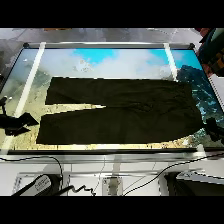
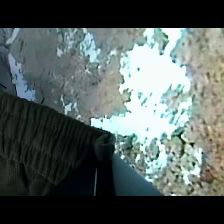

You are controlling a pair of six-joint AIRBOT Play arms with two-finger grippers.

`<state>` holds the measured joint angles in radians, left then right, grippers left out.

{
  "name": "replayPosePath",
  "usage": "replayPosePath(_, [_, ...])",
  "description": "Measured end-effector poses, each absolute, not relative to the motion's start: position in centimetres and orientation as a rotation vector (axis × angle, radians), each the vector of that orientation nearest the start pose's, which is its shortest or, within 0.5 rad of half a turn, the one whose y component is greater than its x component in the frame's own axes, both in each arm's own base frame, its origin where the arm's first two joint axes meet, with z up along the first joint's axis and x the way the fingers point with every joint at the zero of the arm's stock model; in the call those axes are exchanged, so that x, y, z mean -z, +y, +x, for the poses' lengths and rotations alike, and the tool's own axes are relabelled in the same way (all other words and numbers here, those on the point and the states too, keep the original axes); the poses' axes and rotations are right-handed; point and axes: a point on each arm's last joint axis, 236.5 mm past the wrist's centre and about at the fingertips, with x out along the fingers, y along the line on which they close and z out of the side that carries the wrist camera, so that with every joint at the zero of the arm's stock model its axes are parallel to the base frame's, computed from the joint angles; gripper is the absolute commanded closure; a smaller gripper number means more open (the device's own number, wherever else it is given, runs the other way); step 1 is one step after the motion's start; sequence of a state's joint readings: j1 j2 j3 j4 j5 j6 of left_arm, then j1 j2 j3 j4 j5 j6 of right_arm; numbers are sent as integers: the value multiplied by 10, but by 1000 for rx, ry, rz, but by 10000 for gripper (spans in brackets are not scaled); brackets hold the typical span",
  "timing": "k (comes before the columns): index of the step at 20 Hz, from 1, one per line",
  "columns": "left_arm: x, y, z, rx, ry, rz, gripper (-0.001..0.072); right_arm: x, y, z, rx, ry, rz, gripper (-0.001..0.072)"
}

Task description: Fold the clothes and pants, and hang the long-sleeved shirts on hangers.

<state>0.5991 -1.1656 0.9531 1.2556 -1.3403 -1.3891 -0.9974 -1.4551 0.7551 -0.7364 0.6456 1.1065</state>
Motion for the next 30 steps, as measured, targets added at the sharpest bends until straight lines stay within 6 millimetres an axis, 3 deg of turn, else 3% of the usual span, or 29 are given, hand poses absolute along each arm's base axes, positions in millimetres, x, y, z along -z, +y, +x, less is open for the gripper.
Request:
replayPosePath(4, [39, 95, 249, -173, 1492, -596, 187, 123, -257, 294, 580, 837, 1015, 678])
replayPosePath(9, [71, 73, 212, -161, 1615, -650, 187, 123, -256, 294, 572, 843, 1013, 678])
replayPosePath(13, [95, 59, 216, -163, 1558, -719, 203, 123, -255, 294, 568, 846, 1011, 679])
replayPosePath(19, [115, 61, 240, -218, 1398, -775, 610, 121, -253, 293, 558, 851, 1003, 678])
replayPosePath(20, [116, 64, 246, -231, 1366, -776, 671, 119, -253, 293, 554, 855, 991, 679])
replayPosePath(24, [109, 82, 269, -253, 1253, -737, 687, 90, -253, 288, 529, 857, 881, 679])
replayPosePath(27, [83, 92, 288, -241, 1151, -687, 688, 52, -255, 282, 541, 827, 785, 679])
replayPosePath(30, [52, 108, 292, -254, 1068, -572, 688, 15, -256, 266, 590, 807, 705, 679])
